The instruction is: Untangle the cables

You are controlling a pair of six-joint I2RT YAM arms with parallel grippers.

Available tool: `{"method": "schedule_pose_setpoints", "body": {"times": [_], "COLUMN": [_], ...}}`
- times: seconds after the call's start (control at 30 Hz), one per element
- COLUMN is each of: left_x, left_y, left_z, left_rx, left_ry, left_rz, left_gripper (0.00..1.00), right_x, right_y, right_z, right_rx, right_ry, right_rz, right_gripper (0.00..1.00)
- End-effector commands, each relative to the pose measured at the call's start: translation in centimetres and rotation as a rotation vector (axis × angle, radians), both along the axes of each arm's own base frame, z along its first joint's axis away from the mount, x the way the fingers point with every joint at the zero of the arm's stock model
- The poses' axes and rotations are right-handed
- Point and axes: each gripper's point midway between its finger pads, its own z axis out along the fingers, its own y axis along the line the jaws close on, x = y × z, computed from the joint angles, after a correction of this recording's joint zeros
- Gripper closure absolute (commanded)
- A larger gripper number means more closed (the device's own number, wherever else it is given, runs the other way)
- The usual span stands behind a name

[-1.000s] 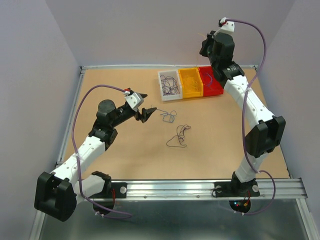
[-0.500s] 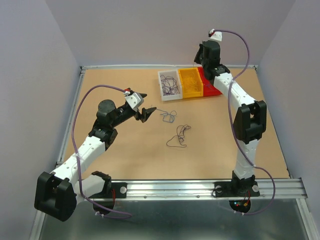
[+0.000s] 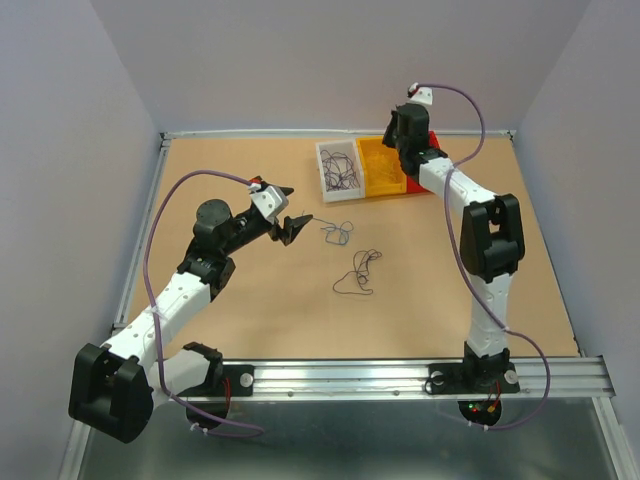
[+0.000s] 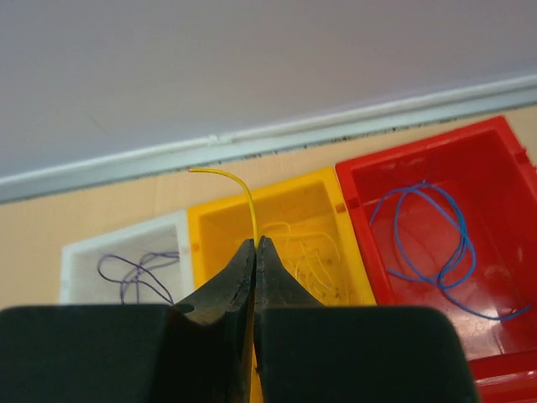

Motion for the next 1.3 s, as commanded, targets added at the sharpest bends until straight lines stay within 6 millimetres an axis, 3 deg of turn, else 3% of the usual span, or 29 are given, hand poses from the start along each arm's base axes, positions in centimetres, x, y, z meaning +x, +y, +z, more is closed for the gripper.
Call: {"method": "schedule_pose_setpoints", "body": {"times": [0.0,0.17,0.37,0.43,0.6,0.67,0.7,0.87,0.9,0.97,1.0,1.07,1.13,1.17,1.2,1.27], "left_x": [-0.1,0.0,0.1,0.1,0.1,0.2,0.1,0.4,0.5,0.5,0.5,0.5,0.5,0.4,0.4,0.4], "left_y": [0.1,-0.1,-0.3,-0.3,-0.3,-0.4,-0.6,-1.0,-1.0,-1.1,-1.1,-1.2,-1.2,-1.2,-1.1,-1.2], "left_z": [1.0,0.7,0.5,0.4,0.3,0.1,0.1,-0.7,-0.8,-0.8,-0.9,-0.8,-0.9,-0.8,-0.8,-0.7], "left_rx": [-0.009,-0.002,0.007,0.01,0.016,0.023,0.026,0.047,0.051,0.053,0.054,0.057,0.059,0.057,0.059,0.057], "left_ry": [-0.049,-0.041,-0.035,-0.036,-0.038,-0.036,-0.041,-0.028,-0.026,-0.025,-0.024,-0.028,-0.027,-0.031,-0.031,-0.031], "left_rz": [-0.005,-0.01,-0.014,-0.014,-0.011,-0.012,-0.017,-0.009,-0.005,-0.006,-0.005,-0.005,-0.002,0.0,0.001,0.0], "left_gripper": [0.19,0.19,0.19,0.19,0.19,0.19,0.19,0.19,0.19,0.19,0.19,0.19,0.19,0.19,0.19,0.19], "right_x": [0.1,0.3,0.4,0.0,-0.2,-0.6,-0.6,-1.7,-2.1,-3.1,-3.6,-4.7,-5.8,-6.6,-7.4,-8.8], "right_y": [0.6,2.2,1.9,1.8,1.9,1.8,1.9,2.4,2.5,2.8,2.9,3.2,3.7,3.8,4.5,4.9], "right_z": [-4.7,-10.6,-15.7,-18.1,-19.4,-18.1,-16.3,-12.0,-9.5,-8.4,-6.6,-6.0,-4.2,-4.6,-3.4,-4.0], "right_rx": [0.007,-0.015,-0.048,-0.063,-0.079,-0.078,-0.073,-0.067,-0.055,-0.052,-0.048,-0.05,-0.045,-0.053,-0.051,-0.073], "right_ry": [0.056,0.168,0.286,0.35,0.401,0.387,0.363,0.308,0.273,0.265,0.237,0.236,0.212,0.226,0.208,0.224], "right_rz": [0.035,0.117,0.099,0.095,0.111,0.109,0.113,0.136,0.142,0.154,0.156,0.169,0.191,0.202,0.23,0.266], "right_gripper": [1.0,0.99,1.0,0.99,0.99,0.99,0.97,0.87,0.79,0.68,0.53,0.48,0.36,0.29,0.14,0.07]}}
